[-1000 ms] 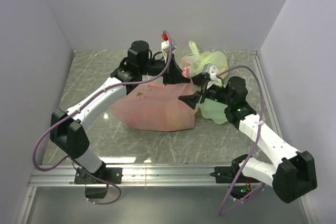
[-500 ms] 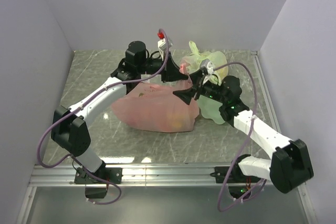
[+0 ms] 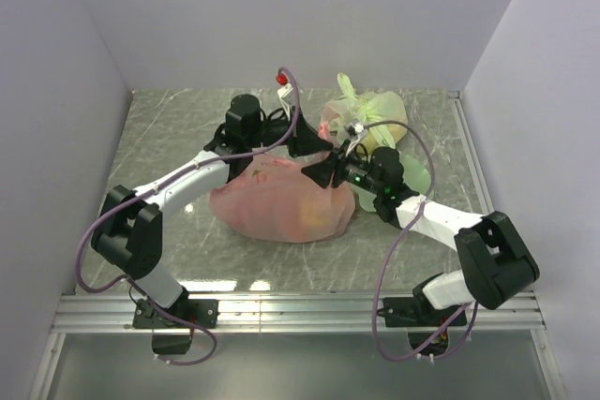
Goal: Place the fake fruits into the plastic bag and tie a complex knot
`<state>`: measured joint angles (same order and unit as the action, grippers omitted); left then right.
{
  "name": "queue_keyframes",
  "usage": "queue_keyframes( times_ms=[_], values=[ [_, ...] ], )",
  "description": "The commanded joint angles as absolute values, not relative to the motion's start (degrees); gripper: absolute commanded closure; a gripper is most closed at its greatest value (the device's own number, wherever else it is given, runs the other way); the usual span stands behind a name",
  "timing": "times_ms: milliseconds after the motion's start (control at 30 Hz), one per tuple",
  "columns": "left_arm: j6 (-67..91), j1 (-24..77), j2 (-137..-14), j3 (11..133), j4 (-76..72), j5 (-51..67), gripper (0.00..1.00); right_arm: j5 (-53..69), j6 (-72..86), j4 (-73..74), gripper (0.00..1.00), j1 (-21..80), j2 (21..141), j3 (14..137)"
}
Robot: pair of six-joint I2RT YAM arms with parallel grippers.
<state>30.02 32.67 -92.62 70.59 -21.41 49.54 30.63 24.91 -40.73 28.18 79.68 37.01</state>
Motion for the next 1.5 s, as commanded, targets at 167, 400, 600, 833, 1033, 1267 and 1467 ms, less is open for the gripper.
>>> queue_keyframes(
  times_ms=[167,400,600,833,1033,1267,1467],
  values=[
    [34.89,31.29,-95.44,67.76,-32.95,45.09,1.00,29.00,31.29,-44.12,0.48,29.45,84.19,31.64],
    [35.25,30.06,-98.00,68.91,-33.58,44.47,1.00,30.32,31.73,-44.21,0.56,29.53,87.01,31.64],
    [24.73,26.91,-96.87,73.81,-17.72,52.71,0.31,33.83,29.45,-41.40,1.00,29.36,85.35,32.43],
    [-17.09,23.55,-89.48,79.36,28.43,57.84,0.01,37.53,29.36,-40.25,1.00,28.48,82.53,33.13],
    [-37.60,23.73,-87.10,79.45,45.33,54.41,0.01,38.41,28.83,-38.59,1.00,28.04,81.65,33.84],
    [-48.42,29.60,-82.18,73.40,43.25,45.29,0.01,39.64,28.04,-38.23,1.00,27.16,81.30,34.10],
    [-52.29,31.55,-84.63,73.83,44.47,43.77,0.01,41.13,28.56,-38.14,1.00,26.28,81.74,34.80]
  ],
)
